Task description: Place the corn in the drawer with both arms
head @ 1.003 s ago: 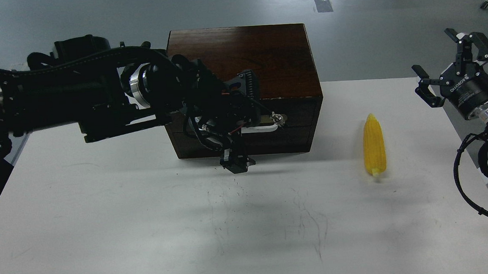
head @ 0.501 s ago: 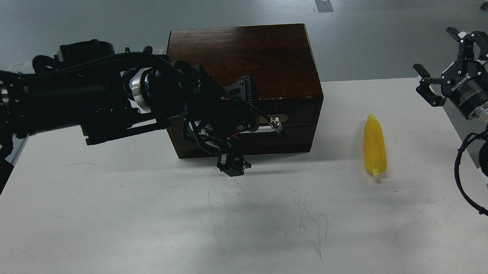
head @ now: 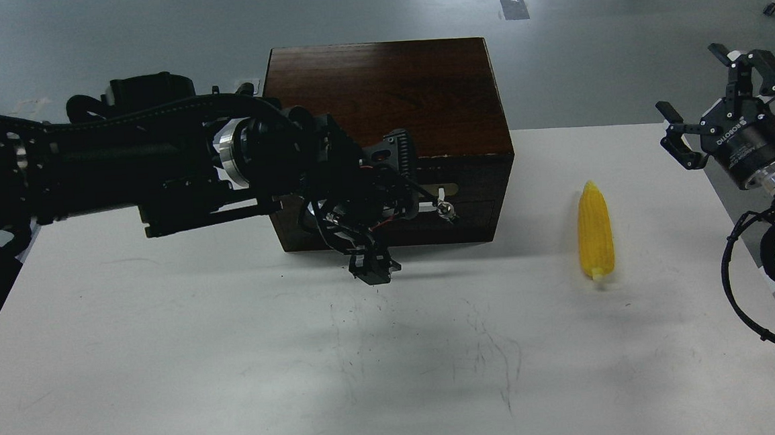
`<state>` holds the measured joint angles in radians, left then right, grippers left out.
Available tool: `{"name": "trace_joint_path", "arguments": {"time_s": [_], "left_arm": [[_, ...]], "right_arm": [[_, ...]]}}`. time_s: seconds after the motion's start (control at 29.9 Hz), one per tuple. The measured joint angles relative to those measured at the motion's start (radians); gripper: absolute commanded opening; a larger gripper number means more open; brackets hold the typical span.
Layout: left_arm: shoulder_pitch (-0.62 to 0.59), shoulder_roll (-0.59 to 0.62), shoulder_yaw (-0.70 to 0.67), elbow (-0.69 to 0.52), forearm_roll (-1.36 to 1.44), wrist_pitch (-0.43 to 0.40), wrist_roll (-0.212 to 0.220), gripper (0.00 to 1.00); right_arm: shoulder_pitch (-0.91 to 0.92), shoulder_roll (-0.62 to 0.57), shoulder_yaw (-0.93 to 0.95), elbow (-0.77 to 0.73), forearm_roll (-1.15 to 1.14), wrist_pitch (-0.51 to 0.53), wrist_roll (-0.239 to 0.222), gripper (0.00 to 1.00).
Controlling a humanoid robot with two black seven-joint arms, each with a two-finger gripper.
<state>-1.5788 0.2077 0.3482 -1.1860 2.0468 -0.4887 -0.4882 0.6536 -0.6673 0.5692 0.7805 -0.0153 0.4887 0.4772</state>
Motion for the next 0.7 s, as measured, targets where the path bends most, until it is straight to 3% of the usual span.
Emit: {"name": "trace_joint_path", "arguments": {"time_s": [0.7], "left_arm": [[-0.017,0.016,-0.001,-0.137,-0.002,0.0,0.0,0.99]], "right_arm": [[-0.008,0.0,0.0,0.0,0.0,0.0,0.0,1.0]]}}
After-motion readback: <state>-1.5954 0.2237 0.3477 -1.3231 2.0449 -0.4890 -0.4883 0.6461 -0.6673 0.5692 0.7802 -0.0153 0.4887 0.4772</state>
